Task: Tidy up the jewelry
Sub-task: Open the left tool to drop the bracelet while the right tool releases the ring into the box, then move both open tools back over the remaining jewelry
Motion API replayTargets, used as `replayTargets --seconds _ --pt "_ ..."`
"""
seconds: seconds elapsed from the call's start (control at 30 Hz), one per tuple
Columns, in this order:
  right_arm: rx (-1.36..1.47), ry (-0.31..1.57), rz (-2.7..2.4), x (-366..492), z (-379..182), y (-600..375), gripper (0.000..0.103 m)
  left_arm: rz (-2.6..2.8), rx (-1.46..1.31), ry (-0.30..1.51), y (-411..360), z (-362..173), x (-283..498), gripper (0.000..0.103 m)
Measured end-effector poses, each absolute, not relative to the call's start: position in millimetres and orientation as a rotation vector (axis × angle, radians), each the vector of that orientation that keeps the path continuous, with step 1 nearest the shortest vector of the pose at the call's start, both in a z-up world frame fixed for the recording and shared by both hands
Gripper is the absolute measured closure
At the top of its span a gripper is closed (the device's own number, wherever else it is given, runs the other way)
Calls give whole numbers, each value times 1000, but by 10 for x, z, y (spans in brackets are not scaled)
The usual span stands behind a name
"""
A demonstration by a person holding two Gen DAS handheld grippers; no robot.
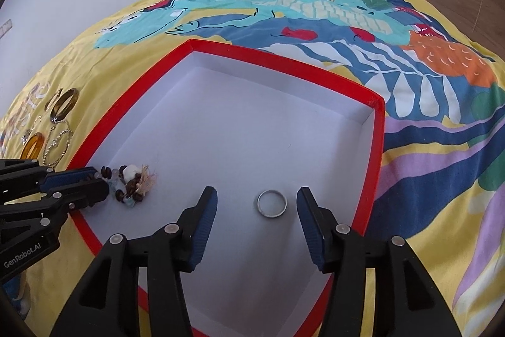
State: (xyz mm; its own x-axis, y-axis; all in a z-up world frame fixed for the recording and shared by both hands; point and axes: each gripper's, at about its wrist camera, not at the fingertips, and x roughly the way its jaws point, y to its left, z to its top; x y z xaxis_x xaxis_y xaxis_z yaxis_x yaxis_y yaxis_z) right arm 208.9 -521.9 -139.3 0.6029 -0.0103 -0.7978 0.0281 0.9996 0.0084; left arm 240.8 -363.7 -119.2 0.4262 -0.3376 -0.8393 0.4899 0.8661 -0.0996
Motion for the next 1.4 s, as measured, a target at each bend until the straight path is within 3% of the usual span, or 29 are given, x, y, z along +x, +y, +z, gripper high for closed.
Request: replayTargets --seconds 0.27,0.9,1.4 --pt "75 885 -66 1896 -1217 -5346 45 -557 164 963 -3666 -1015 2292 68" --pt "208 823 -173 1178 -813 -5494 43 -520 255 832 -3532 -354 1802 67" --pt "197 809 -108 792 -518 -4879 44 -392 283 825 -2782 -39 1421 67"
